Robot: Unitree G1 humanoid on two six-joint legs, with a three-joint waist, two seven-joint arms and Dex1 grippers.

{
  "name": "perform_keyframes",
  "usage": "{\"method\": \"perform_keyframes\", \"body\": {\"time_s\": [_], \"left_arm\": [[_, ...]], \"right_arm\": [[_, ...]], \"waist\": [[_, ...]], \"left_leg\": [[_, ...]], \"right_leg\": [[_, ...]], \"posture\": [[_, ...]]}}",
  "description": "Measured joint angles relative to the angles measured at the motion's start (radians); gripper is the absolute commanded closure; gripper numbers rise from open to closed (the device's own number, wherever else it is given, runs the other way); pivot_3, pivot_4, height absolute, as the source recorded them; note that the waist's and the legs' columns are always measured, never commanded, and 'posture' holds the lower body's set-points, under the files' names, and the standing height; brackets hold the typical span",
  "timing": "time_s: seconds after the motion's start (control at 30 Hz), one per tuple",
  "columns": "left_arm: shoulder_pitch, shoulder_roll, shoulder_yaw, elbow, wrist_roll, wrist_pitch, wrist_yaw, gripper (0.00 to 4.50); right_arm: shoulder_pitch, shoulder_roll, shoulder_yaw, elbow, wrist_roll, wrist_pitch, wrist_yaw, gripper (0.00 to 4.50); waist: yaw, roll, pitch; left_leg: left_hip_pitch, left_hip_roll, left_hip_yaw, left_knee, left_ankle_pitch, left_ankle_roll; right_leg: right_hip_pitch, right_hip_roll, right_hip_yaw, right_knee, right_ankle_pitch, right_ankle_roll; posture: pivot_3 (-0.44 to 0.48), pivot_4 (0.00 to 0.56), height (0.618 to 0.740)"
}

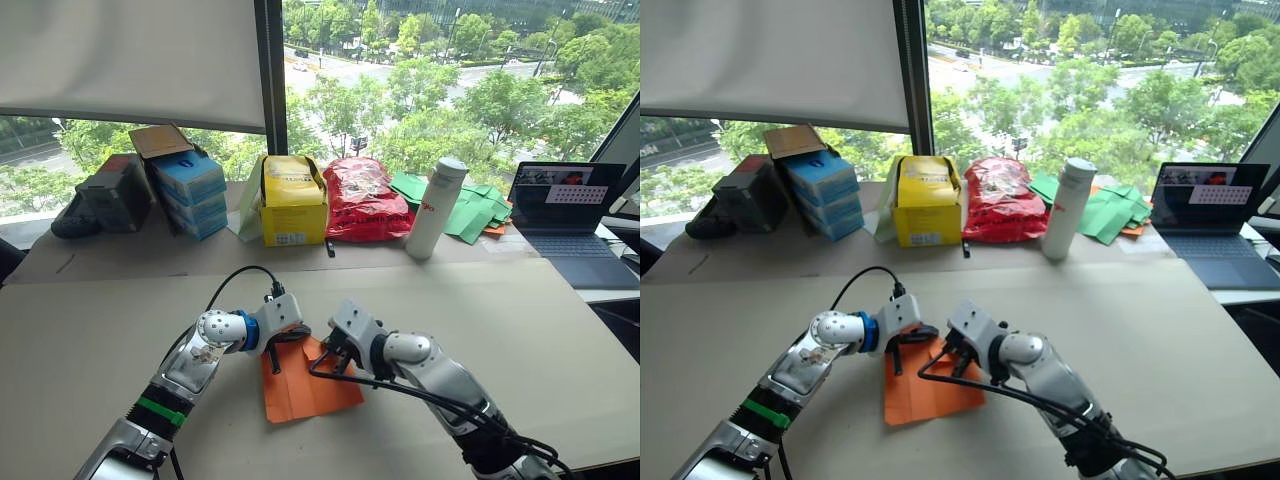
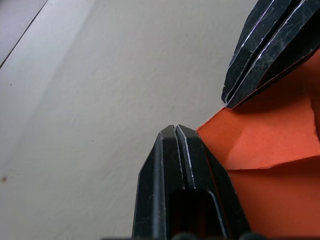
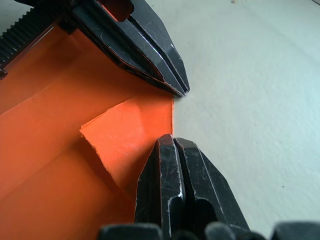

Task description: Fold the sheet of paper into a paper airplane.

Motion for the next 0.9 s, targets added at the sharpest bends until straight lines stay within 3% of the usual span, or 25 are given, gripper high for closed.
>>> {"method": "perform_keyframes", "body": {"time_s": [0.9], "left_arm": [[-0.004,-0.007,-0.004,0.017,0.004,-0.024,-0.007,4.50]], "right_arm": [[0.134,-0.152,-0.041,-0.194,0.051,0.090,0.000,4.48]], "waist": [[0.014,-0.001,-0.002]], "left_leg": [[0.000,0.000,0.000,0.000,-0.001,0.002]], "right_leg": [[0.001,-0.001,0.000,-0.002,0.000,0.000]], "posture": [[0.000,0.150,0.740]]}}
